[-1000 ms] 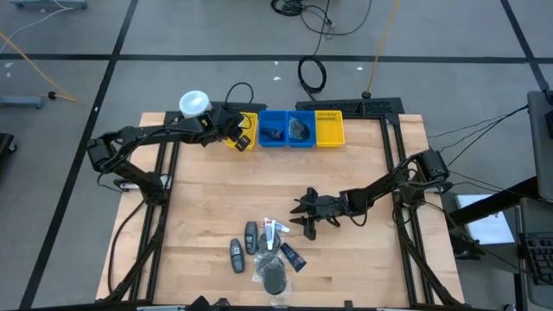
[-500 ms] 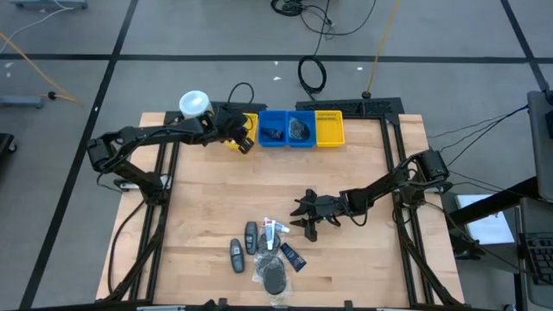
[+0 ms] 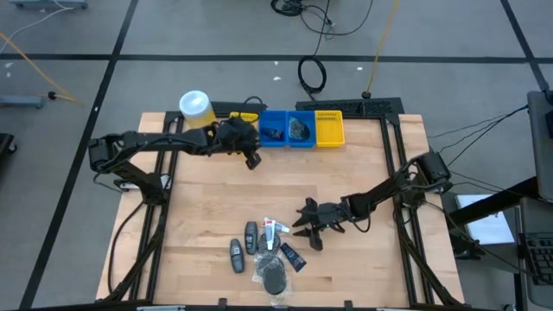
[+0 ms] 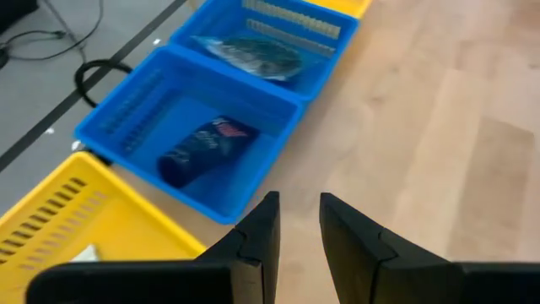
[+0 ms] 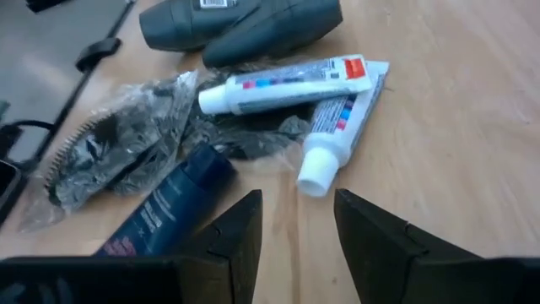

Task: Pick & Place Travel size toiletries
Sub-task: Put the toothpaste into the left yellow bin

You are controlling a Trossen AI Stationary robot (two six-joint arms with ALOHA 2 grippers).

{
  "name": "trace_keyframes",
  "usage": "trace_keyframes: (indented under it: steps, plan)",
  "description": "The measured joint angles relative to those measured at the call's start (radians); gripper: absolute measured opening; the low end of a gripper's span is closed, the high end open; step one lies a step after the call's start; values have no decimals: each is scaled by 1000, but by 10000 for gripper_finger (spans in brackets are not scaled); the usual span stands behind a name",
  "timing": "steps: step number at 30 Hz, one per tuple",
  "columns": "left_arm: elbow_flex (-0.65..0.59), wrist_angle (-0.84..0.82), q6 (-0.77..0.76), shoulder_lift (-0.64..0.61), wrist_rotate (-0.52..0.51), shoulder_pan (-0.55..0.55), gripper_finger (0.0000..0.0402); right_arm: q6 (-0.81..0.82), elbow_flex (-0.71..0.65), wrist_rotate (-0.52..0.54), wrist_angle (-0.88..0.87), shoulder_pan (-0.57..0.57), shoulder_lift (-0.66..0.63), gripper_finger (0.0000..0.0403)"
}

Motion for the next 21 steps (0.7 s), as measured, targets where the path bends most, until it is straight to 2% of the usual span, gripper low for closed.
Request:
trace_keyframes:
  steps: [7,12,21]
  plan:
    - [0,34,-3,0,-18,-69,88,42,0,152,-37,58,1,141]
    - [0,67,-4,0,-19,-104,88,39,5,156,-37,69,1,142]
    - [0,74,-11,0,-20,-148,88,46,69,161,-38,74,86,142]
